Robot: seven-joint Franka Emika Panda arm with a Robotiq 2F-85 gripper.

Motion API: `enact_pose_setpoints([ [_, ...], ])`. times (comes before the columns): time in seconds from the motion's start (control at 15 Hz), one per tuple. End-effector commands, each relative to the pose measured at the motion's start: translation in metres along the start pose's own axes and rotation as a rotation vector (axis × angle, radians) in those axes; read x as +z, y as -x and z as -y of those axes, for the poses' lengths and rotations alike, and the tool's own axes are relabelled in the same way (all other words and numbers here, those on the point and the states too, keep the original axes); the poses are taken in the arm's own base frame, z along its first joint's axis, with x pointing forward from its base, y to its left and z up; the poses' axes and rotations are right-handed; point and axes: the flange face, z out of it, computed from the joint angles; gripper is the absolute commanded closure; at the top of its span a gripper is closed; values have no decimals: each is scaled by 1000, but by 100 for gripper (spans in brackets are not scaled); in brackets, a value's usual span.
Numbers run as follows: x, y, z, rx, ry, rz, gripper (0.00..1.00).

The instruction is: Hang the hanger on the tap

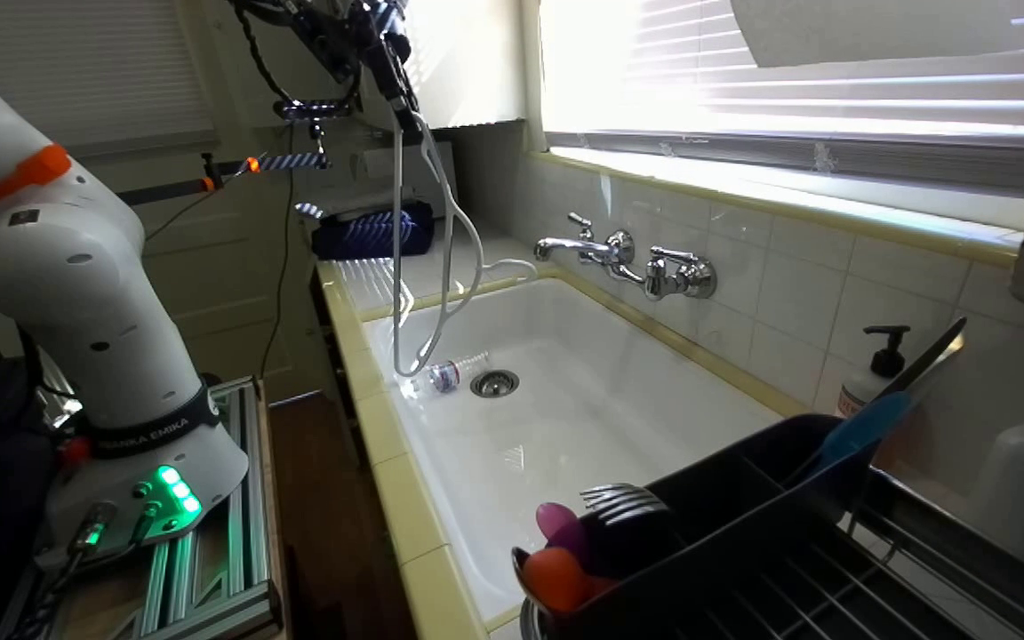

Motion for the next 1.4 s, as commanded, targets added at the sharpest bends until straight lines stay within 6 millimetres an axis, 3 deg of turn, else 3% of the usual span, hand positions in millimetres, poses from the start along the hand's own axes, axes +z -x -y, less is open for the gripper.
enact_pose_setpoints([
  [0.0, -16, -7, -2, 31, 17, -1, 98],
  [0.4, -31, -18, -13, 70, 23, 12, 98],
  [0.93, -26, -25, -30, 129, 68, 71, 98],
  [1.33, -24, -37, -27, 120, 86, 62, 98],
])
